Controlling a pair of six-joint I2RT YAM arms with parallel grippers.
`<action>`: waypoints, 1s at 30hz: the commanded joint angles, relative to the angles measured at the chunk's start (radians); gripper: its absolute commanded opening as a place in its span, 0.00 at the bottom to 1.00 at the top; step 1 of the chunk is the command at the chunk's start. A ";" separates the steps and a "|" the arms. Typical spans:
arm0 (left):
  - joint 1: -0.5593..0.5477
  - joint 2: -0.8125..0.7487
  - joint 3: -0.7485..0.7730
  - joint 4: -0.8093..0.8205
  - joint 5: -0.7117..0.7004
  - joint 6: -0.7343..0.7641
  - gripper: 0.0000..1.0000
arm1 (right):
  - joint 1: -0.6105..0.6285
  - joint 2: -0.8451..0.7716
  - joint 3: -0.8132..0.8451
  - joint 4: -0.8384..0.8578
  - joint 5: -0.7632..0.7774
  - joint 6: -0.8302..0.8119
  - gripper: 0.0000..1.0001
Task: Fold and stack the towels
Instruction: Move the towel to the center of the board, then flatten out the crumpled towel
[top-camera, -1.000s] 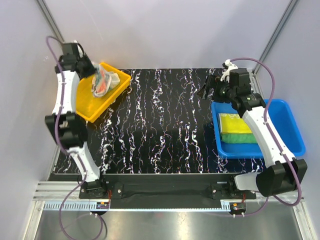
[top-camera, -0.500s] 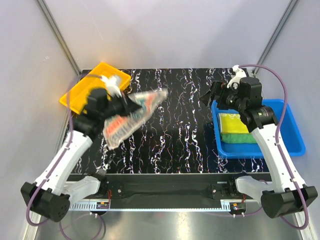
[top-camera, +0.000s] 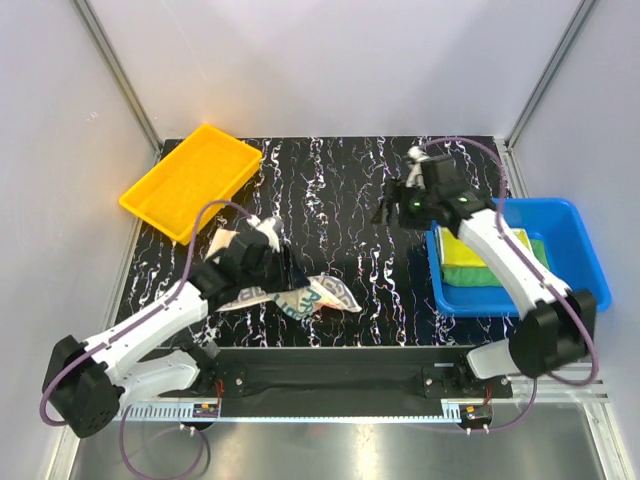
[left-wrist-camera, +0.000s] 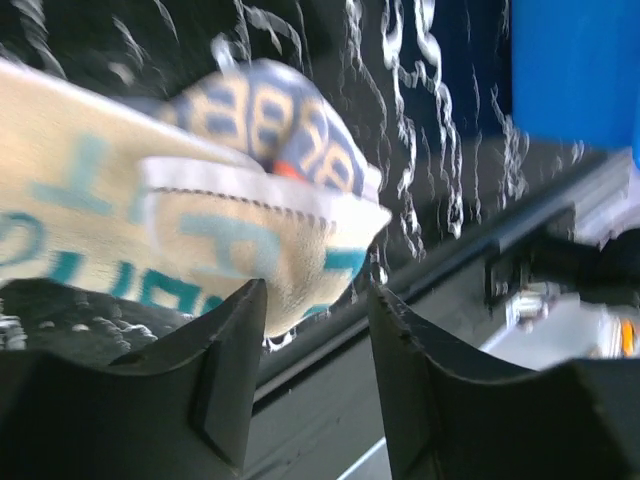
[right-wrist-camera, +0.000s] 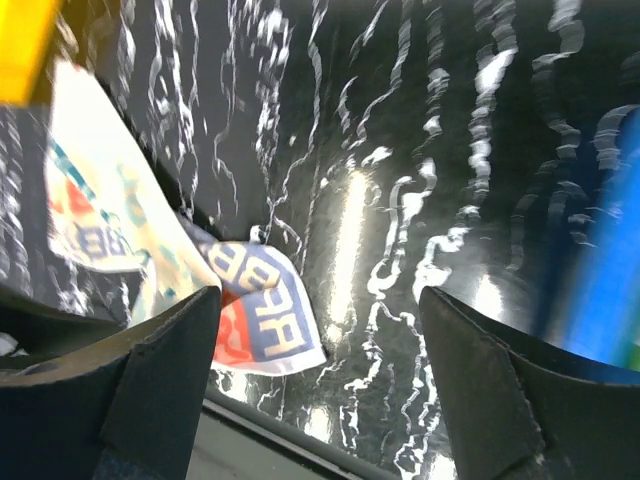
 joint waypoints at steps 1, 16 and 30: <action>0.028 -0.013 0.193 -0.162 -0.268 0.042 0.50 | 0.145 0.113 0.088 0.044 0.047 0.033 0.84; 0.611 -0.214 0.031 -0.181 -0.005 0.059 0.57 | 0.524 0.786 0.526 0.113 0.004 0.019 0.70; 0.713 -0.194 -0.100 -0.061 0.104 0.066 0.59 | 0.506 0.636 0.146 0.202 0.088 0.048 0.00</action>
